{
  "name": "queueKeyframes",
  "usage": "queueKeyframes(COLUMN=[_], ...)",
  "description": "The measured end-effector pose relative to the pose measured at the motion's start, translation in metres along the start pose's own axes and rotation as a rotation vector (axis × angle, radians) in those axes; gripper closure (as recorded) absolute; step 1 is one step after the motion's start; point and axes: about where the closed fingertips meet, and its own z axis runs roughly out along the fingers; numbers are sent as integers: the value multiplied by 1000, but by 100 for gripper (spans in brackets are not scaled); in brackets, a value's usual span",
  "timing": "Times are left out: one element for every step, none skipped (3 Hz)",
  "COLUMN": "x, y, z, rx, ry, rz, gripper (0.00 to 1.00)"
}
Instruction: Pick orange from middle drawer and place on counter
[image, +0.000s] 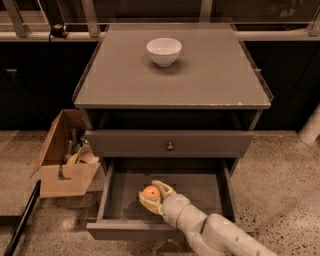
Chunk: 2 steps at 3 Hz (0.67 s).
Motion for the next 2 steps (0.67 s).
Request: queueKeyframes(x=[-30, -38], y=[-12, -8], z=[-20, -18], rx=[90, 76], ry=[-38, -40], rz=[-5, -13], gripper=[100, 100])
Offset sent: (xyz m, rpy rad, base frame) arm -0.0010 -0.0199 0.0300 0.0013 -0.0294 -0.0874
